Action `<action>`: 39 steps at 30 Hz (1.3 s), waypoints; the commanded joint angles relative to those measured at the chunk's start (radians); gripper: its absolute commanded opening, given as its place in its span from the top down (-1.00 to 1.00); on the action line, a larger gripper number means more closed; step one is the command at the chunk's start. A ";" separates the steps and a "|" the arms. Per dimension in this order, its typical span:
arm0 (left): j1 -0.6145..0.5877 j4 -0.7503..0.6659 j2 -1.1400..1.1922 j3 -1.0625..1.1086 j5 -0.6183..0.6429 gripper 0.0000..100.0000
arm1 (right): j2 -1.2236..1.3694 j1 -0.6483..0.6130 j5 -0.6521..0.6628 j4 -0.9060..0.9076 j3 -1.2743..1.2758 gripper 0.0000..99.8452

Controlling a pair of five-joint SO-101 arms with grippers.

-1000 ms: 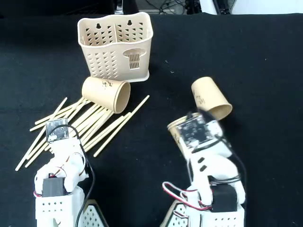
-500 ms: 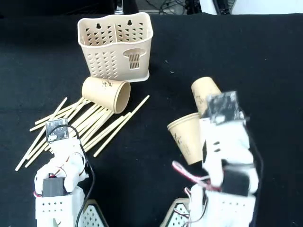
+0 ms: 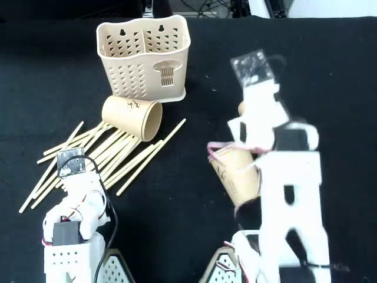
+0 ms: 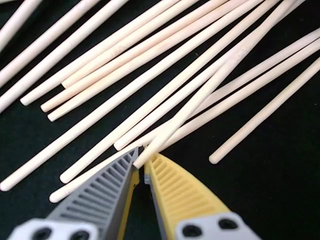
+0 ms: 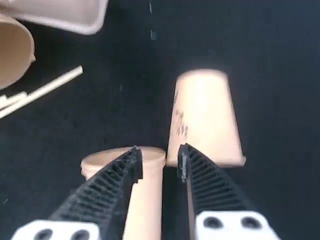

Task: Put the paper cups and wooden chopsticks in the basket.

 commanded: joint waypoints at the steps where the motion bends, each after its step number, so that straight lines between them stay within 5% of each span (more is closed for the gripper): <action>1: 0.012 -0.021 -0.008 0.016 0.008 0.93 | 0.194 0.081 -0.084 0.075 -0.180 0.73; 14: 0.012 -0.021 -0.008 0.016 0.008 0.93 | 0.440 0.124 -0.339 0.103 -0.266 0.73; 20: 0.012 -0.021 -0.008 0.016 0.008 0.93 | 0.449 0.181 -0.353 0.109 -0.243 0.73; 39: 0.012 -0.021 -0.008 0.016 0.008 0.93 | 0.450 0.121 -0.436 -0.287 -0.030 0.74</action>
